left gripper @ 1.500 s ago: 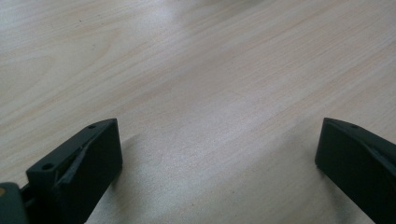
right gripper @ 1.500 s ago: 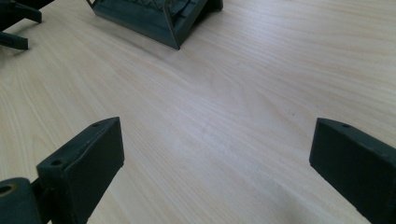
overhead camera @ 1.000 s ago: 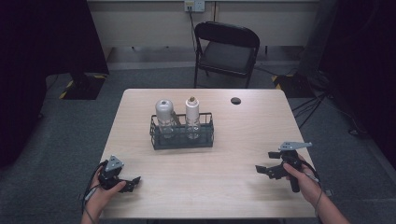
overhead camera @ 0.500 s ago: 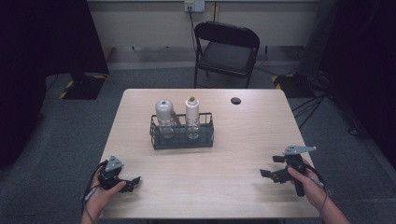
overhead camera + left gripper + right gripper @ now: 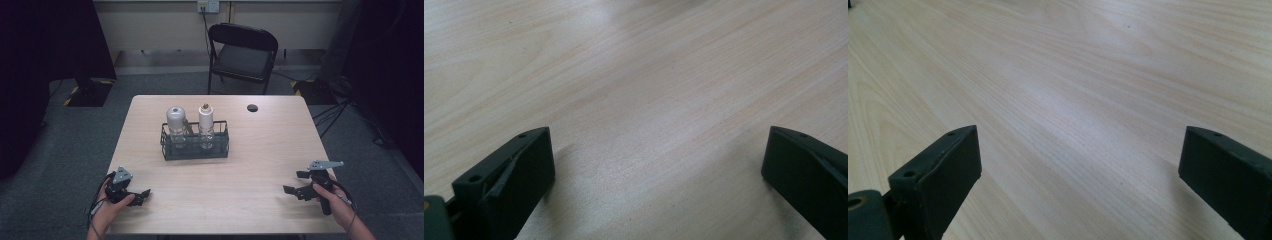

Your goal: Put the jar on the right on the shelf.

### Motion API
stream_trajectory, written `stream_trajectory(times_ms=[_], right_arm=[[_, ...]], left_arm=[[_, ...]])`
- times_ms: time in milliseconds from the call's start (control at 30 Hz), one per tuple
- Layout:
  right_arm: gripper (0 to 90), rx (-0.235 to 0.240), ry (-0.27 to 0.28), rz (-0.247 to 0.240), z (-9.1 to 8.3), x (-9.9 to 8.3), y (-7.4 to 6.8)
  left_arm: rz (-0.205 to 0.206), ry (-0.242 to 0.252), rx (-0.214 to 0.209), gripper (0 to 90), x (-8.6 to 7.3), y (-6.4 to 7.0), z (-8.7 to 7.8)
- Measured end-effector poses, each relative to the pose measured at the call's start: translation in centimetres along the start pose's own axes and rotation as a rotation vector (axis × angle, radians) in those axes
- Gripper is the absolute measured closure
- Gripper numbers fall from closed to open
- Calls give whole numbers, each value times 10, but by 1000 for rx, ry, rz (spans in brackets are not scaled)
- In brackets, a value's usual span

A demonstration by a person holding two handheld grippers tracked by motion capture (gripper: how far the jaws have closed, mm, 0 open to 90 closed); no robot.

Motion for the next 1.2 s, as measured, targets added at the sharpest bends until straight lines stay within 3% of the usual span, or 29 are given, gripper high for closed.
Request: stream_trajectory(times_ms=[767, 1200], right_arm=[[25, -30, -20, 2, -9, -21, 14], [26, -58, -26, -27, -19, -31, 21]], left_arm=[[0, 0, 1, 2, 0, 0, 0], [-1, 1, 1, 2, 0, 0, 0]])
Point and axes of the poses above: each handheld gripper's, and its own axes: z roughly forward along the jaws, x roughly out of its top, y roughly to its right, the point moved 9 cm from there along z, roughly forward along the jaws, and after that the axes turned 11 degrees about -x, right-handed, at the moved point
